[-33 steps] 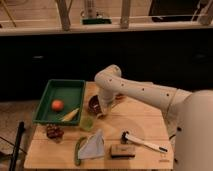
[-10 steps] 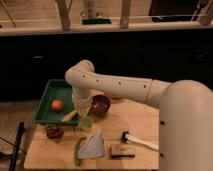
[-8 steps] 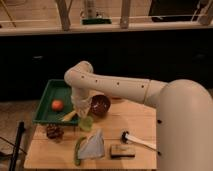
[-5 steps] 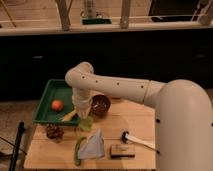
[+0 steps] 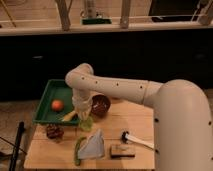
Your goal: Place fork in plastic cup
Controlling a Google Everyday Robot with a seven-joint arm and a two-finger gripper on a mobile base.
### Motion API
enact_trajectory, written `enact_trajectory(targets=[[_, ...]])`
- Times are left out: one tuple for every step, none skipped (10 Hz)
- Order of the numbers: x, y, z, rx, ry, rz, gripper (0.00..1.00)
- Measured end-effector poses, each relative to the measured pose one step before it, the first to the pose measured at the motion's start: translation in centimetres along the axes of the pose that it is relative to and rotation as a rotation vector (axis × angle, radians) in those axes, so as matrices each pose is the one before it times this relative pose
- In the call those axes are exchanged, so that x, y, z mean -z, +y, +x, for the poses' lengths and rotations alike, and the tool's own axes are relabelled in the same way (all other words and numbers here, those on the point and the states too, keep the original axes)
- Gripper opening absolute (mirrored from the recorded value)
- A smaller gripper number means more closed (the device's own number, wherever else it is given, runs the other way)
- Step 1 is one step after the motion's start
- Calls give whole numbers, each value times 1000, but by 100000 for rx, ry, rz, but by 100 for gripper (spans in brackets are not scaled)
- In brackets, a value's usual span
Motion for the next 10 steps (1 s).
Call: enact_trajectory(targets=[[-103,44,11,-322,-215,-261,26],[-38,52,23,-290,-84,-245,35],[-33,46,-20,-93,-161,-186,46],[-17,120,25,-99,-92,-162,56],[1,97,7,199,-108,-89,66],[-9,118,5,409,-116,-107,76],[2,104,-11,434,-96,-45,80],[5,64,-43,446,-88,-10,80],[7,61,-58,563,-90,-62,80],[28,39,-107,683,-65,-23,80]])
